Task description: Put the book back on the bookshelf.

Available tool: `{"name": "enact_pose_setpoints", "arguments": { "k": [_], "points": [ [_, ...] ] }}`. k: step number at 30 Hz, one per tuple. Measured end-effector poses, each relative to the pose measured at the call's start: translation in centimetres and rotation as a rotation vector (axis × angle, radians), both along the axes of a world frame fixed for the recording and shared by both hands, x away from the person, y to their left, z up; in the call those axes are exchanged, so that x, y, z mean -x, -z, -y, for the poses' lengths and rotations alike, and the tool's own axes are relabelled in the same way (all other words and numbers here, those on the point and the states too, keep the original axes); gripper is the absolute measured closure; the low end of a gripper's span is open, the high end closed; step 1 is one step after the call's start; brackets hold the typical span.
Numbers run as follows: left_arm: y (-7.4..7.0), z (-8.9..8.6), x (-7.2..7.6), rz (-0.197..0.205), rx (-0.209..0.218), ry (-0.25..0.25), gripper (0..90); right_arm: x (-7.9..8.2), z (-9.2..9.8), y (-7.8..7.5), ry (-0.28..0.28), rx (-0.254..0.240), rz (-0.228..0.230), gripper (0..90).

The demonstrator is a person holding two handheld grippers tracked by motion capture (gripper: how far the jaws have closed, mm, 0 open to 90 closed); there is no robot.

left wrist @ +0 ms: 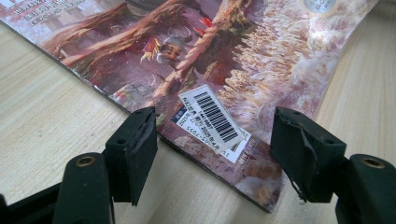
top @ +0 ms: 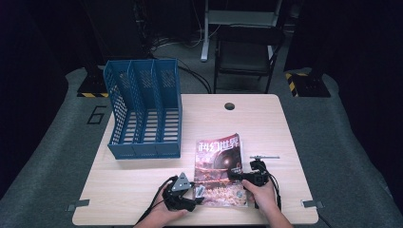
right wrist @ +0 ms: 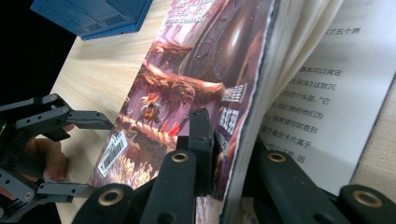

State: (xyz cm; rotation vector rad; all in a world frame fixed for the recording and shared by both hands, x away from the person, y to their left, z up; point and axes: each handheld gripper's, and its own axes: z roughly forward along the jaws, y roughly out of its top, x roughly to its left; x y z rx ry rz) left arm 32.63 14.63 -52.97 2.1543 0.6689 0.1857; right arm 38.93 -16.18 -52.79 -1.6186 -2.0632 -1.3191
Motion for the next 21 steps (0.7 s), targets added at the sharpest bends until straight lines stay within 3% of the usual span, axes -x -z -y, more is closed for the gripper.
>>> {"name": "enact_pose_setpoints", "arguments": {
  "k": [9, 11, 18, 21],
  "points": [
    [-0.03, -0.04, -0.03, -0.005, -0.001, 0.005, 31.7, 0.27, -0.03, -0.28, 0.006, -0.020, 0.001, 86.1],
    [-0.06, -0.07, -0.05, -0.009, -0.002, 0.009, 31.7, 0.28, -0.07, -0.24, 0.005, -0.013, 0.021, 86.2],
    [-0.01, -0.10, -0.08, -0.008, 0.005, 0.005, 31.5, 0.45, -0.15, -0.40, 0.011, -0.012, 0.028, 86.2],
    [-0.03, -0.14, -0.12, -0.009, 0.004, 0.007, 31.5, 0.51, -0.25, -0.48, 0.004, -0.001, 0.057, 86.2]
  ]
}}
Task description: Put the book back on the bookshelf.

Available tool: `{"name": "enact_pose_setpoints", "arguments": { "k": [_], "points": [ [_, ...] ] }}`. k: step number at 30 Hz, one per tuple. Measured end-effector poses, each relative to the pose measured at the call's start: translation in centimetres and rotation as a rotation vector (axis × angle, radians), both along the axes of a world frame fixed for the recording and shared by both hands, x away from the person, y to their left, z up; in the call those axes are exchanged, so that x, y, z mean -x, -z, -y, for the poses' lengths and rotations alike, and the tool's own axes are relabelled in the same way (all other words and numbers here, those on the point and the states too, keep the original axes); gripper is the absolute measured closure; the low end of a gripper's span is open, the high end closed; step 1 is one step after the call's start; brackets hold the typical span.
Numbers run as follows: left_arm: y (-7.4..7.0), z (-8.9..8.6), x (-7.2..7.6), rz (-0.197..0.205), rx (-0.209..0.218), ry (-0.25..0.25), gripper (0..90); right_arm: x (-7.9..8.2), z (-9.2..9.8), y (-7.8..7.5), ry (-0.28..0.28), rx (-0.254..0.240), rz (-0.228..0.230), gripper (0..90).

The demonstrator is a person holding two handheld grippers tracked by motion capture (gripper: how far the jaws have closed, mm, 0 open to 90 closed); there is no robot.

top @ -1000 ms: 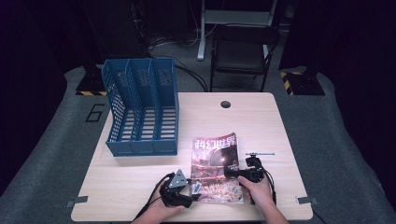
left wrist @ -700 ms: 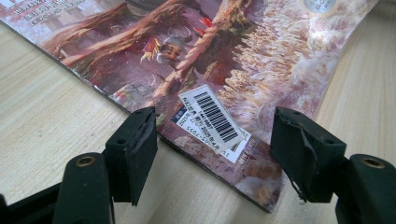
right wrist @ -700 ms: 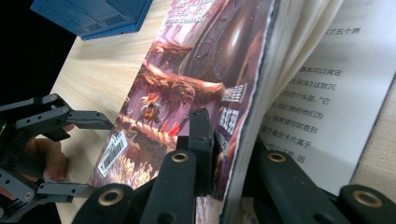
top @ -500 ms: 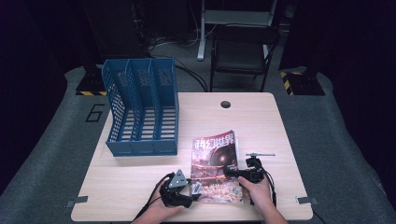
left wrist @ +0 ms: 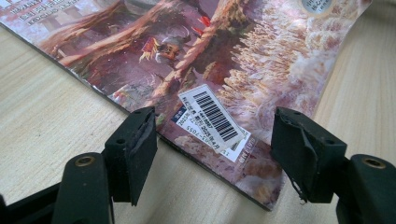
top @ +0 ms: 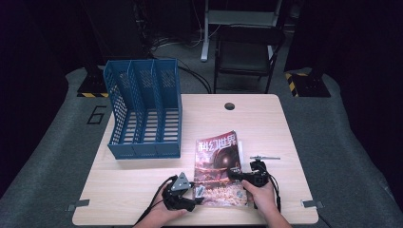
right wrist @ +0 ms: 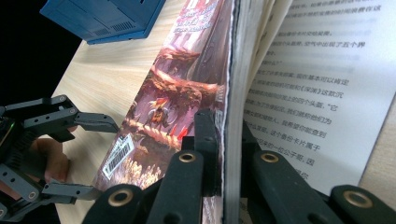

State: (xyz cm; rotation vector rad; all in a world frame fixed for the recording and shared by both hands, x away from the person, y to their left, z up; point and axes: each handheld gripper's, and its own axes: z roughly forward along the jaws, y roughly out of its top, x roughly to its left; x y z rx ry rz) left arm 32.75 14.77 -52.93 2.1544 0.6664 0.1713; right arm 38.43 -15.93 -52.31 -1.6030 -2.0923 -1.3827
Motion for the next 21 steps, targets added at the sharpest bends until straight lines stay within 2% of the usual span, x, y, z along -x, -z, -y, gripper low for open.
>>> {"name": "enact_pose_setpoints", "arguments": {
  "k": [1, 5, 7, 8, 13, 14, 16, 17, 18, 19, 21],
  "points": [
    [-0.1, -0.1, -0.1, -0.012, -0.010, 0.017, 31.6, 0.1, -0.1, -0.1, 0.001, 0.003, 0.004, 86.2],
    [-0.2, -0.1, -0.2, -0.009, -0.014, 0.010, 31.8, 0.3, -0.2, -0.3, -0.007, 0.019, 0.039, 86.2],
    [-0.2, 0.0, -0.1, -0.023, -0.012, 0.003, 31.8, 0.3, -0.3, -0.4, -0.007, 0.022, 0.056, 86.2],
    [-0.3, 0.0, -0.2, -0.026, -0.012, 0.009, 31.7, 0.5, -0.4, -0.6, 0.000, 0.018, 0.037, 86.2],
    [-0.4, -0.1, -0.5, -0.037, -0.018, 0.014, 31.5, 0.7, -0.3, -0.7, -0.010, 0.024, 0.083, 86.3],
    [-0.4, -0.1, -0.5, -0.041, -0.017, 0.013, 31.2, 0.7, -0.3, -0.8, -0.010, 0.024, 0.083, 86.2],
    [-0.4, -0.1, -0.6, -0.027, -0.022, 0.003, 30.4, 0.8, -0.3, -0.8, -0.014, 0.025, 0.114, 86.3],
    [-0.5, -0.1, -0.7, -0.038, -0.018, 0.008, 29.9, 0.9, -0.3, -0.9, -0.011, 0.026, 0.121, 86.3],
    [-0.5, -0.1, -0.7, -0.036, -0.014, 0.002, 29.1, 1.1, -0.4, -1.0, -0.007, 0.018, 0.109, 86.2],
    [-0.6, -0.1, -0.9, -0.024, -0.021, -0.006, 27.9, 1.1, -0.3, -1.1, -0.011, 0.026, 0.130, 86.3],
    [-0.6, -0.1, -1.0, -0.030, -0.006, -0.022, 25.5, 1.4, -0.4, -1.3, -0.009, 0.026, 0.144, 86.3]
  ]
}}
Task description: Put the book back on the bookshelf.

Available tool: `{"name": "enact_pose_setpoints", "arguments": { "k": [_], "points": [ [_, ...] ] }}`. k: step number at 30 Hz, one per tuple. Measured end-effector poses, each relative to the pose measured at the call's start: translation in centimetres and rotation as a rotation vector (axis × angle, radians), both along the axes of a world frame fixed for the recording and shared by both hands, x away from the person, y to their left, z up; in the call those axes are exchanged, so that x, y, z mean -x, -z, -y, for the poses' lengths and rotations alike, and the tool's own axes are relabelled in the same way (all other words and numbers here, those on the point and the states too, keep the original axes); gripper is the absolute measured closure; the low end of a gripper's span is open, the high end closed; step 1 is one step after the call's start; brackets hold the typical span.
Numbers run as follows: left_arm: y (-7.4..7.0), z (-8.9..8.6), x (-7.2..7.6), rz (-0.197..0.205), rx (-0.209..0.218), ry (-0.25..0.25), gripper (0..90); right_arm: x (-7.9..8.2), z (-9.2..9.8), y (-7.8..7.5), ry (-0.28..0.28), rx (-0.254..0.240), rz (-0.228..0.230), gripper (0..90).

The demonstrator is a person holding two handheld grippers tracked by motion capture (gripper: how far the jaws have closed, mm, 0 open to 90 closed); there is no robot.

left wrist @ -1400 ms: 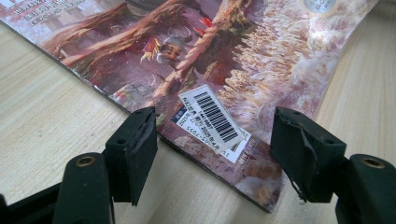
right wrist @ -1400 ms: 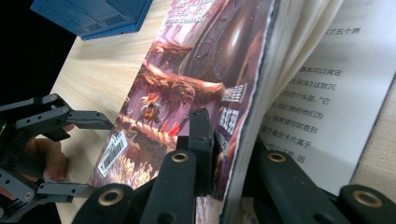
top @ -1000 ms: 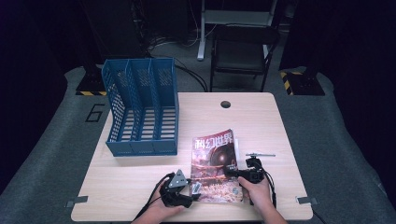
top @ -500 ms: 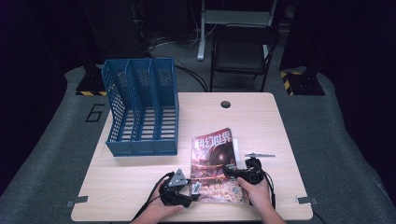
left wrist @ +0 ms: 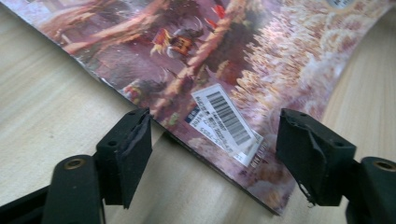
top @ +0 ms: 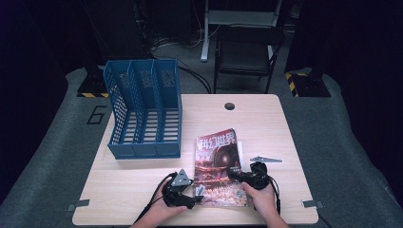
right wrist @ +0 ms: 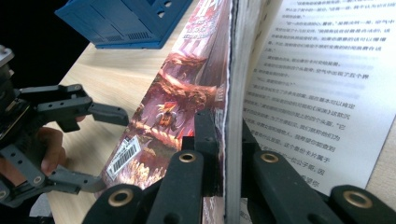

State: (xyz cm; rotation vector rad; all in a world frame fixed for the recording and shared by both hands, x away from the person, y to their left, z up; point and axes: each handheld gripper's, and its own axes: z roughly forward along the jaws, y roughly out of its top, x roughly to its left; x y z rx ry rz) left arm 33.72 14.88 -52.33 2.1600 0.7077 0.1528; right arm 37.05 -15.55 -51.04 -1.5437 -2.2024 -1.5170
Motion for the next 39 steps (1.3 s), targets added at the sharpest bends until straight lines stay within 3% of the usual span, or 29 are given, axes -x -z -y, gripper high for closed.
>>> {"name": "enact_pose_setpoints", "arguments": {
  "k": [3, 4, 5, 6, 8, 10, 15, 17, 21, 26, 31, 36, 39],
  "points": [
    [-0.1, -0.2, -0.4, -0.003, 0.008, -0.013, 23.5, 0.5, 0.0, -0.4, 0.002, -0.004, 0.015, 86.3],
    [-0.2, -0.2, -0.5, -0.029, 0.024, -0.017, 22.7, 0.6, 0.0, -0.4, 0.004, -0.005, 0.022, 86.3],
    [-0.2, -0.2, -0.7, -0.012, 0.025, -0.021, 22.3, 0.7, 0.0, -0.6, 0.006, -0.005, 0.027, 86.2],
    [-0.2, -0.2, -0.7, -0.030, 0.049, -0.039, 22.0, 0.9, 0.0, -0.7, 0.002, -0.003, 0.035, 86.3],
    [-0.2, -0.3, -1.1, -0.038, 0.058, -0.032, 21.5, 1.1, 0.0, -0.8, 0.004, 0.005, 0.063, 86.3],
    [-0.2, -0.3, -1.3, -0.052, 0.057, -0.025, 21.3, 1.5, -0.1, -1.0, 0.008, 0.003, 0.055, 86.2],
    [-0.1, 0.0, -1.7, -0.061, 0.076, -0.026, 19.8, 1.9, 0.1, -1.3, -0.006, 0.003, 0.107, 86.3],
    [0.0, 0.1, -1.9, -0.071, 0.084, -0.024, 18.0, 2.2, 0.1, -1.4, -0.001, 0.001, 0.101, 86.3],
    [0.1, 0.2, -2.3, -0.087, 0.104, -0.030, 16.4, 2.5, 0.2, -1.7, -0.014, -0.003, 0.136, 86.3],
    [0.4, 0.5, -2.5, -0.102, 0.098, -0.014, 15.6, 2.9, -0.1, -2.0, -0.026, -0.019, 0.155, 86.4],
    [0.5, 0.7, -2.4, -0.112, 0.107, 0.012, 15.3, 3.1, -0.7, -2.2, -0.053, -0.026, 0.156, 86.4],
    [0.5, 0.5, -2.3, -0.118, 0.116, 0.003, 16.4, 3.0, -1.2, -2.0, -0.080, -0.030, 0.157, 86.4],
    [0.4, 0.1, -2.3, -0.145, 0.131, -0.022, 21.7, 2.8, -1.3, -1.8, -0.077, -0.039, 0.137, 86.3]
  ]
}}
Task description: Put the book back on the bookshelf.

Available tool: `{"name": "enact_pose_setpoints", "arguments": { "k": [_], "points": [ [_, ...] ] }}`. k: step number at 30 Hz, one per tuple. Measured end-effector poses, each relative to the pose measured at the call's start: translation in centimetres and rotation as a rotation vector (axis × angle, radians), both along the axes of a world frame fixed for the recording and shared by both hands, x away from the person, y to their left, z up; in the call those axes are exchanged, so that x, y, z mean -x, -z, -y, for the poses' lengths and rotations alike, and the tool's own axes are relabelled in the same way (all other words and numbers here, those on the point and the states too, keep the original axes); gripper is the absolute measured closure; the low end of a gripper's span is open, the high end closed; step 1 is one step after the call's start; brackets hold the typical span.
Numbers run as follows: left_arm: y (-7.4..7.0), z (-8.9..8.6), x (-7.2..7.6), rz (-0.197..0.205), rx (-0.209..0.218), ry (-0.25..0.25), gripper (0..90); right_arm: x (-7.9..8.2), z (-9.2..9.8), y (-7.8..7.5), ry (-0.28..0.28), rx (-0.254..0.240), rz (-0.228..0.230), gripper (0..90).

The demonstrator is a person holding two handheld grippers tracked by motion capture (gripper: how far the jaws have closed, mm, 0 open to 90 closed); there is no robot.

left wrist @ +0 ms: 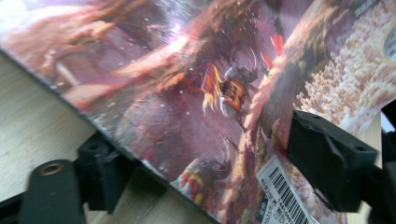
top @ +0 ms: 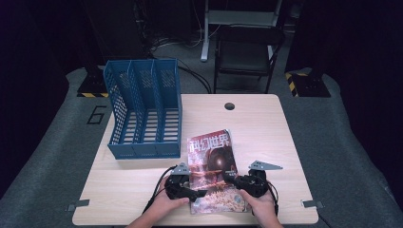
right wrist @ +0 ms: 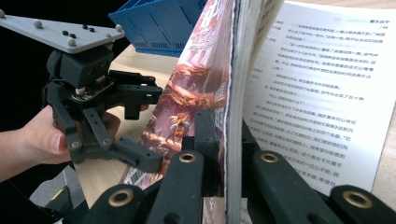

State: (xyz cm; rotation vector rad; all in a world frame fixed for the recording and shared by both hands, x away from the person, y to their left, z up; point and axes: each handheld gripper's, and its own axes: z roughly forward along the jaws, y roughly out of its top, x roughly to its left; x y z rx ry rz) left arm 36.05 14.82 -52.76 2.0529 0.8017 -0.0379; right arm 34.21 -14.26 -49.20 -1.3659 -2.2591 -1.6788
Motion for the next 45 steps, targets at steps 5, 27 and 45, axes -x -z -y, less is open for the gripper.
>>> {"name": "enact_pose_setpoints", "arguments": {
  "k": [5, 27, 45],
  "points": [
    [0.0, -0.4, 0.0, -0.016, 0.015, -0.018, 27.8, -0.3, -0.1, 0.3, -0.009, 0.002, -0.010, 86.3],
    [-2.4, -2.1, 0.4, -0.039, 0.021, -0.066, 61.5, -1.1, -0.9, 0.4, -0.039, 0.023, -0.073, 85.9],
    [-4.9, -3.4, 1.0, 0.002, 0.013, -0.100, 75.6, -1.3, -1.3, -0.8, -0.144, 0.042, -0.124, 83.1]
  ]
}}
